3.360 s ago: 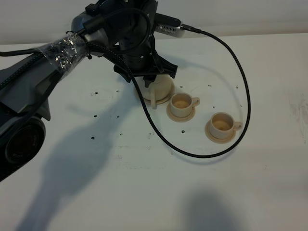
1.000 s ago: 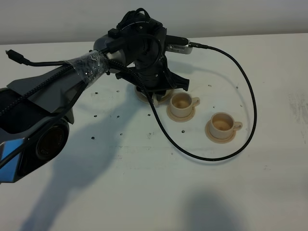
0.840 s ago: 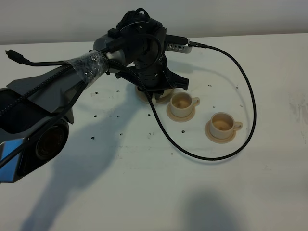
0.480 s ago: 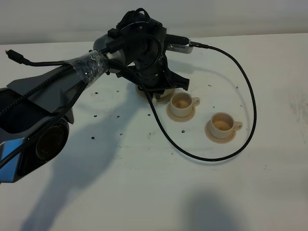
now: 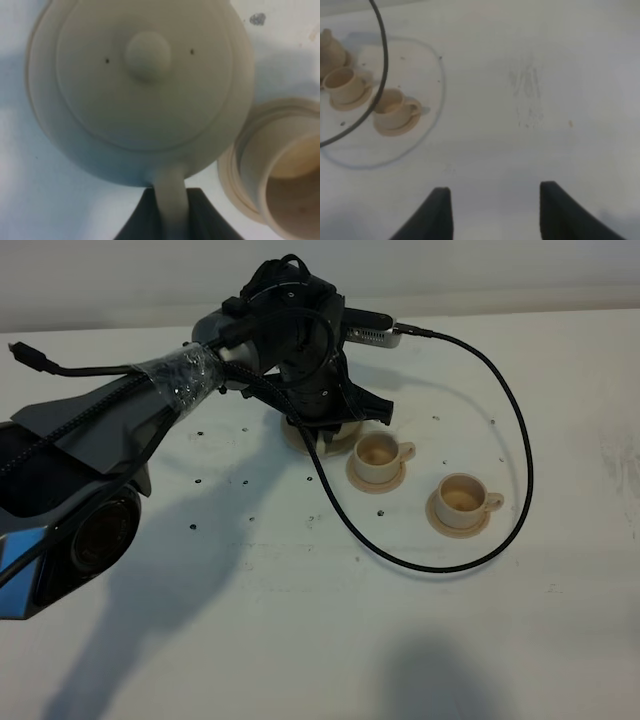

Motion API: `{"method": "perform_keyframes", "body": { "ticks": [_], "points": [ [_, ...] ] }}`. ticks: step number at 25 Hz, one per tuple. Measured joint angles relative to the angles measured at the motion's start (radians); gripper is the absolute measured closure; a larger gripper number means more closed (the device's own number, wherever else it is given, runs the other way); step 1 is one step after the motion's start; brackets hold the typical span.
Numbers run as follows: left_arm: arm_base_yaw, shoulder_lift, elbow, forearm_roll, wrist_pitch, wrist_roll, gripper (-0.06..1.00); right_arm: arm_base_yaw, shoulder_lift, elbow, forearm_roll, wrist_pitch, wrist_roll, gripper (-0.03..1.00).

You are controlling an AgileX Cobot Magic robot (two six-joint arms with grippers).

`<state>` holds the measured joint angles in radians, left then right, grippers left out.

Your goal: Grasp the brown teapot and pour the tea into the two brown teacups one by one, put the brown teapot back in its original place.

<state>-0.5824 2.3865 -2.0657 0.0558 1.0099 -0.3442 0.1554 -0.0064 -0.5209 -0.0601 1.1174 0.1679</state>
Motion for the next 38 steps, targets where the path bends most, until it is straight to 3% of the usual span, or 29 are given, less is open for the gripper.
{"method": "perform_keyframes", "body": {
  "ticks": [26, 38],
  "points": [
    [0.017, -0.072, 0.002, 0.062, 0.026, 0.075, 0.86, 0.000, 0.000, 0.000, 0.000, 0.000, 0.000, 0.56],
    [0.017, -0.073, 0.002, 0.064, -0.056, 0.311, 0.86, 0.000, 0.000, 0.000, 0.000, 0.000, 0.000, 0.56]
  ]
}}
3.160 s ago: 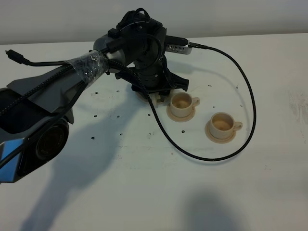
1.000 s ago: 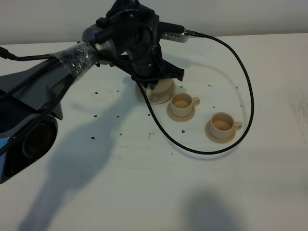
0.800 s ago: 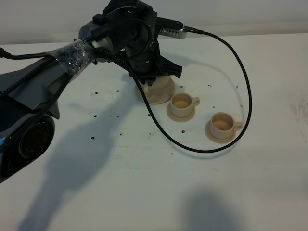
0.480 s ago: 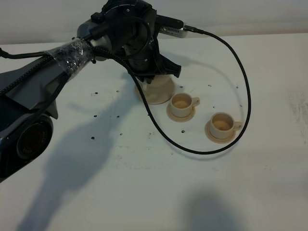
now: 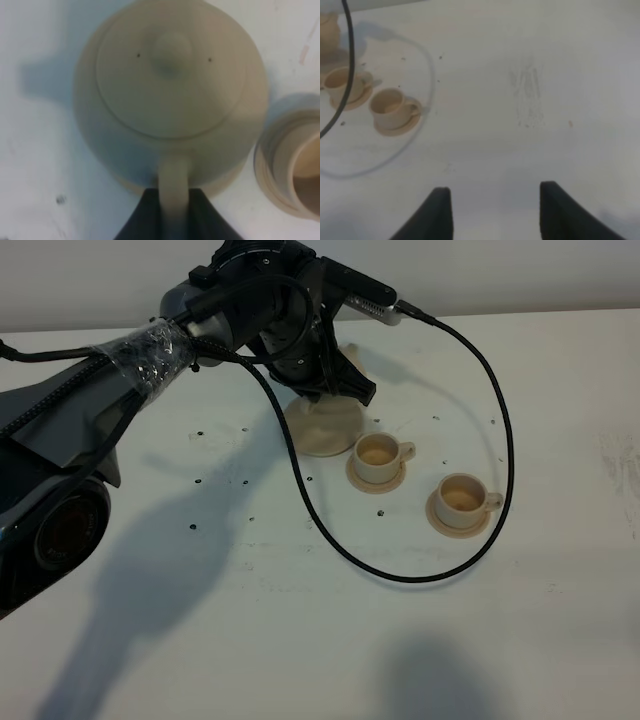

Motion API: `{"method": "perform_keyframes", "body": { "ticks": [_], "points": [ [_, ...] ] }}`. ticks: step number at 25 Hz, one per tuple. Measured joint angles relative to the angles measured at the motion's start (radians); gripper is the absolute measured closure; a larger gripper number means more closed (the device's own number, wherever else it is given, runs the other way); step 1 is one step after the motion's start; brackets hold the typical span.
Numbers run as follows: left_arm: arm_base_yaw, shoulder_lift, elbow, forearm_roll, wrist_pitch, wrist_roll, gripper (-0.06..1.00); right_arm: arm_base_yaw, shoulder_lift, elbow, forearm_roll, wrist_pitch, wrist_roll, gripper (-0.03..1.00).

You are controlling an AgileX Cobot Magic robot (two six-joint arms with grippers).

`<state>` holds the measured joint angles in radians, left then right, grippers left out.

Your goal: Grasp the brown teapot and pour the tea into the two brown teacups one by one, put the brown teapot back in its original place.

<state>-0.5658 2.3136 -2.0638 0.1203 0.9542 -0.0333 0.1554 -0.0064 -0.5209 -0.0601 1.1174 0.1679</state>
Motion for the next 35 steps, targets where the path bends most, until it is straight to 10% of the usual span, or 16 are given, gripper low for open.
{"method": "perform_keyframes", "body": {
  "ticks": [9, 35],
  "points": [
    [0.000, 0.000, 0.000, -0.043, -0.069, 0.179, 0.86, 0.000, 0.000, 0.000, 0.000, 0.000, 0.000, 0.56],
    [0.000, 0.000, 0.000, -0.068, -0.081, 0.136, 0.86, 0.000, 0.000, 0.000, 0.000, 0.000, 0.000, 0.56]
  ]
}}
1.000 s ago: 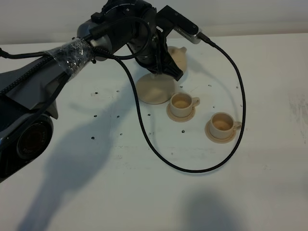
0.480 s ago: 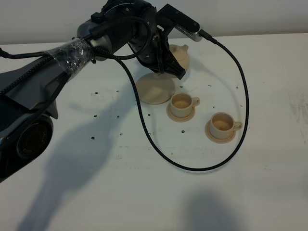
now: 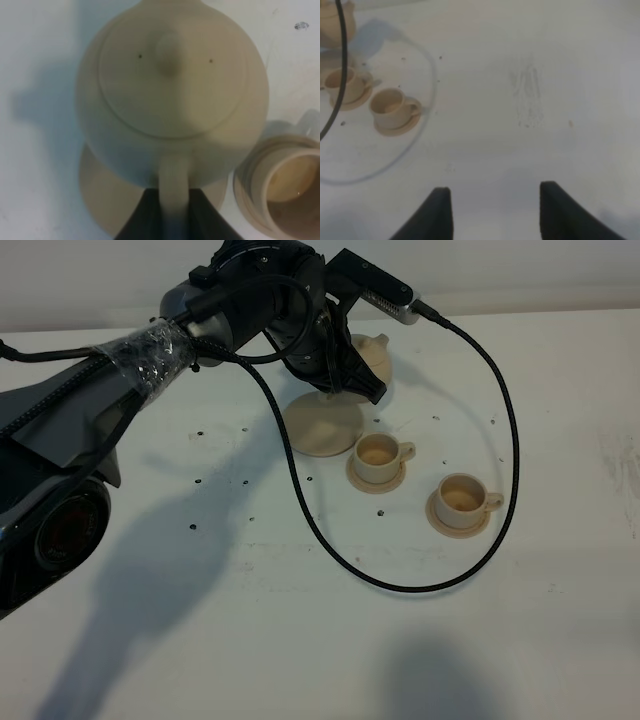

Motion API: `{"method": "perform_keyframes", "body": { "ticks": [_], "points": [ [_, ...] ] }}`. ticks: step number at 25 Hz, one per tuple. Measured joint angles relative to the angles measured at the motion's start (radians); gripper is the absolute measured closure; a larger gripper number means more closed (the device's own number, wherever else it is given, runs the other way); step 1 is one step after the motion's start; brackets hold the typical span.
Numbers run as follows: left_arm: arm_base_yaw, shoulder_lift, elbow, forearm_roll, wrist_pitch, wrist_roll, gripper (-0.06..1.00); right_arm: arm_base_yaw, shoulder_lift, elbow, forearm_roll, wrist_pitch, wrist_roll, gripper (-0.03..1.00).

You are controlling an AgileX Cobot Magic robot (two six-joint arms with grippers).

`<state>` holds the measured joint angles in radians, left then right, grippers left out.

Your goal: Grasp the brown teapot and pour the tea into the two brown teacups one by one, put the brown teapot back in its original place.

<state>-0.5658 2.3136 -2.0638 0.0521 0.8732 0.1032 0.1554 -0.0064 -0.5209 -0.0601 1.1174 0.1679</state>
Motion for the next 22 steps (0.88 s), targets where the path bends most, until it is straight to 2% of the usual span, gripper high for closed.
{"method": "perform_keyframes", "body": {
  "ticks": [22],
  "points": [
    [0.000, 0.000, 0.000, -0.017, -0.034, 0.084, 0.86, 0.000, 0.000, 0.000, 0.000, 0.000, 0.000, 0.56]
  ]
}}
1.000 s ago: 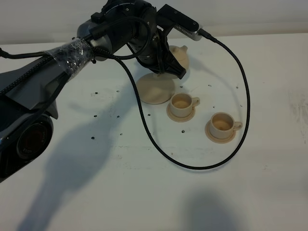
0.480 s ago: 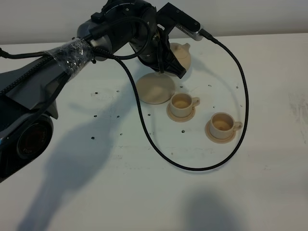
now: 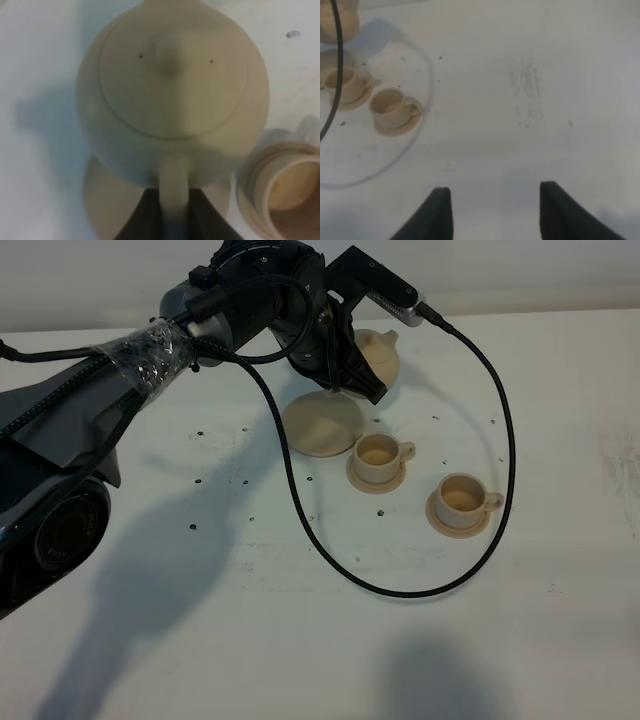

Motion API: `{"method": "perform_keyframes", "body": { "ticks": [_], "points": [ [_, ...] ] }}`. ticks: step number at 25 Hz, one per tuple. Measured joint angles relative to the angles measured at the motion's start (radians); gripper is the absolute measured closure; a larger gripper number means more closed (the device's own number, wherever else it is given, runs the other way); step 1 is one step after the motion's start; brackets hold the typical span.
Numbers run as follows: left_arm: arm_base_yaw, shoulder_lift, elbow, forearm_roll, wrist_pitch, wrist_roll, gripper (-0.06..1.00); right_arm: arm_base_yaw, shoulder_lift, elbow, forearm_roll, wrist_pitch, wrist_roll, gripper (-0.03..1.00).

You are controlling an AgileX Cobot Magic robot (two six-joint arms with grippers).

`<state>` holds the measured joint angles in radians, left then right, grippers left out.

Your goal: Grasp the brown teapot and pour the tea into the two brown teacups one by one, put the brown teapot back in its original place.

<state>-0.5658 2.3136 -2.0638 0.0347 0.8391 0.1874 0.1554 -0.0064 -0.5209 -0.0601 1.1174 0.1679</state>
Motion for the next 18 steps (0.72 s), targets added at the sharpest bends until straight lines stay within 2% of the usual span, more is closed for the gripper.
{"method": "perform_keyframes", "body": {
  "ticks": [8, 18],
  "points": [
    [0.000, 0.000, 0.000, -0.054, -0.028, 0.079, 0.86, 0.000, 0.000, 0.000, 0.000, 0.000, 0.001, 0.56],
    [0.000, 0.000, 0.000, -0.180, -0.035, 0.323, 0.86, 0.000, 0.000, 0.000, 0.000, 0.000, 0.000, 0.56]
  ]
}}
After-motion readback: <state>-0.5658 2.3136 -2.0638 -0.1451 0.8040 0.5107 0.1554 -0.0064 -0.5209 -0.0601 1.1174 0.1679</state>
